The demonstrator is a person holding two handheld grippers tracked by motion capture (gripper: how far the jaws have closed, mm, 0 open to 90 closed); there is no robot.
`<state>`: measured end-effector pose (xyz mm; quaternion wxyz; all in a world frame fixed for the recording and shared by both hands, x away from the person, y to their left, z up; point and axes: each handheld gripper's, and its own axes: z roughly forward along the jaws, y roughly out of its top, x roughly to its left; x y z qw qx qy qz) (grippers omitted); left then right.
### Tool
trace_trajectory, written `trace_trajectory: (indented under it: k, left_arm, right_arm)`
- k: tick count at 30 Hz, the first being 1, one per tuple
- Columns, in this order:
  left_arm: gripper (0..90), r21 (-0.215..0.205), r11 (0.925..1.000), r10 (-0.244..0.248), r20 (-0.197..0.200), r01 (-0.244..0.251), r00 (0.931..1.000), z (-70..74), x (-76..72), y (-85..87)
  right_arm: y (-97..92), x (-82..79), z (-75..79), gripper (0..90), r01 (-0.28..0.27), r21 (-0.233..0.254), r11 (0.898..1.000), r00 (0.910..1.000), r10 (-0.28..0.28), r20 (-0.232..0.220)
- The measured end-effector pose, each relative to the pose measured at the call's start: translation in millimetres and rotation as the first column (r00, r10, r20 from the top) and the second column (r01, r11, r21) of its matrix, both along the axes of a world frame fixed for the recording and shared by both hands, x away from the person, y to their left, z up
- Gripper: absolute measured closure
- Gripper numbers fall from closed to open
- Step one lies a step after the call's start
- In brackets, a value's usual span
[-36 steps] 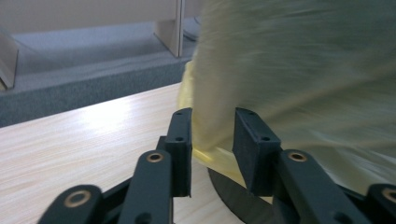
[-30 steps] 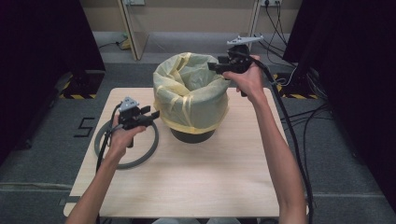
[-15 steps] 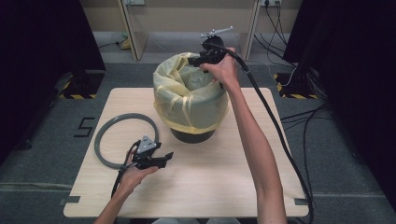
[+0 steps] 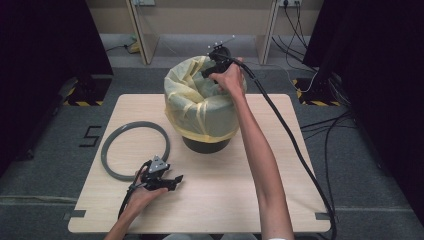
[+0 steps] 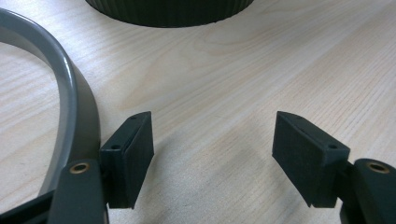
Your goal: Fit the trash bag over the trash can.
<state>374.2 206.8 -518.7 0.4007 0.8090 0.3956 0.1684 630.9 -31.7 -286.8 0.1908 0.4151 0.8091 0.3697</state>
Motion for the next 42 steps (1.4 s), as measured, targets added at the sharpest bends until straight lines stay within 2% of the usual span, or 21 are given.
trace_trajectory:
  k: [3,5,7,10,13,17,19,20,23,27,31,32,35,39,42]
  left_arm:
    - [28.9,0.01,0.9999,0.0,-0.012,0.0,0.9999,-2.0,0.6,-1.2]
    - [29.0,0.015,0.9999,0.001,-0.003,-0.001,1.0,-2.1,0.1,-2.1]
    - [29.0,0.029,0.9996,0.0,-0.002,0.0,1.0,-2.3,-0.1,-2.4]
    - [28.6,0.05,0.9987,-0.005,-0.008,0.005,1.0,-3.0,-0.1,-4.7]
    - [27.4,0.05,0.9987,-0.01,-0.008,0.01,0.9999,-3.1,0.0,-5.0]
    - [27.0,0.051,0.9987,-0.01,-0.01,0.01,0.9999,-3.1,0.2,-5.0]
    - [26.9,0.05,0.9987,-0.01,-0.01,0.01,0.9999,-3.1,0.2,-5.0]
    - [26.8,0.05,0.9987,-0.01,-0.011,0.01,0.9999,-3.1,0.2,-4.9]
    - [26.8,0.051,0.9987,-0.01,-0.011,0.01,0.9999,-3.1,0.2,-4.9]
    - [26.8,0.05,0.9987,-0.011,-0.011,0.011,0.9999,-3.1,0.2,-4.9]
    - [26.8,0.05,0.9987,-0.011,-0.011,0.011,0.9999,-3.1,0.2,-4.9]
    - [26.8,0.05,0.9987,-0.011,-0.011,0.011,0.9999,-3.1,0.2,-4.9]
    - [26.8,0.05,0.9987,-0.011,-0.011,0.011,0.9999,-3.1,0.3,-4.9]
    - [26.7,0.05,0.9987,-0.011,-0.01,0.011,0.9999,-3.2,0.3,-5.0]
    - [26.7,0.05,0.9987,-0.011,-0.011,0.011,0.9999,-3.2,0.3,-5.0]
  right_arm:
    - [3.0,2.1,-7.8,39.4,-0.001,-0.027,1.0,0.9993,0.0,-0.036]
    - [6.8,2.9,-11.9,38.8,-0.01,-0.061,0.998,0.9988,0.007,-0.049]
    - [8.4,2.0,-11.7,38.9,-0.015,-0.046,0.999,0.9988,0.013,-0.047]
    - [8.6,-5.6,-1.0,40.0,-0.021,0.005,1.0,0.9998,0.021,0.006]
    - [12.3,-15.2,12.4,39.8,-0.057,0.089,0.994,0.9972,0.053,0.052]
    - [28.7,-24.7,24.7,39.1,-0.104,0.103,0.989,0.9901,0.093,0.105]
    - [33.7,-25.5,26.5,38.8,-0.11,0.1,0.989,0.9892,0.099,0.108]
    - [42.7,-24.6,27.7,38.5,-0.102,0.09,0.991,0.989,0.092,0.116]
    - [53.3,-17.3,21.4,38.4,-0.085,0.067,0.994,0.9918,0.078,0.101]
    - [57.7,-3.6,0.2,37.2,-0.048,0.027,0.998,0.998,0.047,0.043]
    - [60.3,3.1,-11.9,36.1,-0.058,0.003,0.998,0.9976,0.058,-0.037]
    - [61.0,2.8,-11.8,36.3,-0.067,-0.004,0.998,0.9969,0.066,-0.043]
    - [60.5,-0.5,-7.9,36.1,-0.072,0.003,0.997,0.9971,0.072,-0.025]
    - [57.6,-18.2,10.1,35.8,-0.112,0.046,0.993,0.9933,0.111,0.033]
    - [61.2,-30.0,15.3,35.7,-0.152,0.044,0.987,0.9869,0.149,0.06]
